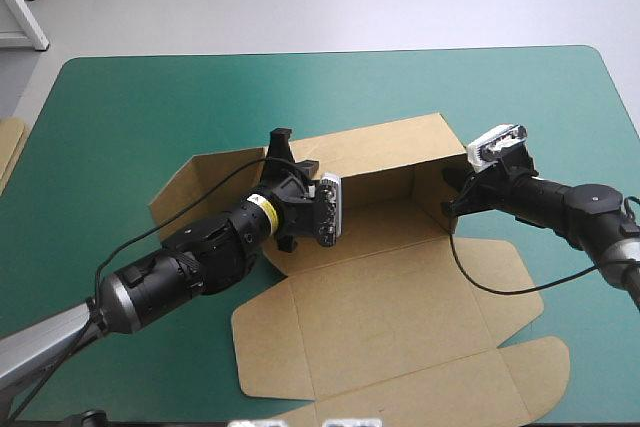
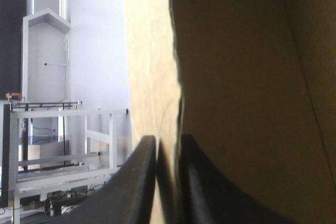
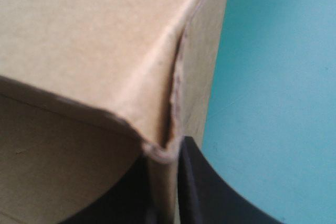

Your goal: Fold the box

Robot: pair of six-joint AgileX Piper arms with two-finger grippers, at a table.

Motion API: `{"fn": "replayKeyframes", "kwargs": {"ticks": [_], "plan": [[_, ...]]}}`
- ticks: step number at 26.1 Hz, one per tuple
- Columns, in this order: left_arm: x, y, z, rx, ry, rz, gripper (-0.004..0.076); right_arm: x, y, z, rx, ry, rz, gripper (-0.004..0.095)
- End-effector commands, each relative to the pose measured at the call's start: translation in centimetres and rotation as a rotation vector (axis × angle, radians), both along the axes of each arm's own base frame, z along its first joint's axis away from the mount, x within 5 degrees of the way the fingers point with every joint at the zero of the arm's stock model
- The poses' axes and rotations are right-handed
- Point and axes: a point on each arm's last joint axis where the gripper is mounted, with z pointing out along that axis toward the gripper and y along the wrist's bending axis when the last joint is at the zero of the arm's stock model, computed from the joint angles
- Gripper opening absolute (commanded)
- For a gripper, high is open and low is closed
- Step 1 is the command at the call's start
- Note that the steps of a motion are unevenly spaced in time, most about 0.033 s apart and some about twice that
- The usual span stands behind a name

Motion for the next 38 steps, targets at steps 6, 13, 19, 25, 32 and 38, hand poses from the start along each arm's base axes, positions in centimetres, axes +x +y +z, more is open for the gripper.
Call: {"fn": "replayKeyframes", "kwargs": {"ticks": [6, 13, 19, 25, 32, 38], "plan": [[-1.4, -0.8, 2.2, -0.08, -0.058, -0.084, 0.044, -0.7, 1.2, 1.8, 0.09, -0.032, 0.089, -0.0017], [-5.1, -2.1, 3.7, -0.049, -0.074, -0.144, 0.0441, -0.3, 1.1, 1.2, 0.099, -0.003, 0.066, -0.0019], [-8.3, -2.2, 7.1, -0.078, -0.09, -0.15, 0.0441, 0.2, 0.9, 0.7, 0.1, 0.019, 0.038, -0.0019], [-10.4, -1.8, 9.1, -0.218, 0.149, -0.069, 0.044, 0.3, 0.9, 0.7, 0.105, 0.022, 0.024, -0.0019], [-7.7, 2.6, 15.7, -0.573, 0.171, 0.112, 0.0437, 0.3, 0.9, 0.7, 0.103, 0.026, 0.024, -0.0019], [-3.5, 8.8, 19.0, -0.777, 0.136, 0.378, 0.0438, 0.2, 0.9, 0.6, 0.115, 0.043, 0.015, -0.0019]]}}
